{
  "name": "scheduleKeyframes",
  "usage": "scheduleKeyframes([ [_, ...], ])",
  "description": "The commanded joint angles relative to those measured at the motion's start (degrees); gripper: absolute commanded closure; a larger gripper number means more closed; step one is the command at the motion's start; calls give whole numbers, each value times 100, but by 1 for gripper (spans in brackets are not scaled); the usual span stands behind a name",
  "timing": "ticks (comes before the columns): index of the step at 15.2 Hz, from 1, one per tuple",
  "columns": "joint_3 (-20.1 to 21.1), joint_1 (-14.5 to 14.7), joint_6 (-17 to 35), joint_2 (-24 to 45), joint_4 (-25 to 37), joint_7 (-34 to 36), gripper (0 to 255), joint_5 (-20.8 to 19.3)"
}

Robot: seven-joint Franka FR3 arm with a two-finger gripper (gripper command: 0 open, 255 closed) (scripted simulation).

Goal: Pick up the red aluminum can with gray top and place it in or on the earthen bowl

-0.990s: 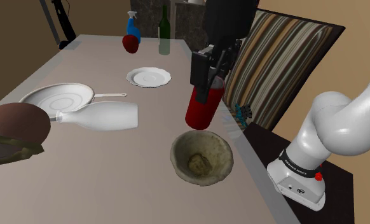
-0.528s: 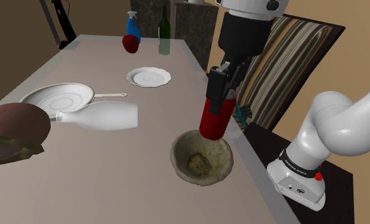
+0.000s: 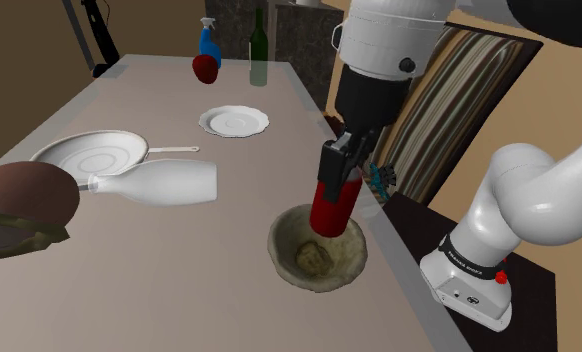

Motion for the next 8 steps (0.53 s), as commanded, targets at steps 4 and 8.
scheduleKeyframes([
  [4,83,27,376,7,-361,-16,255,62],
  [8,95,30,425,12,-406,-18,255,70],
])
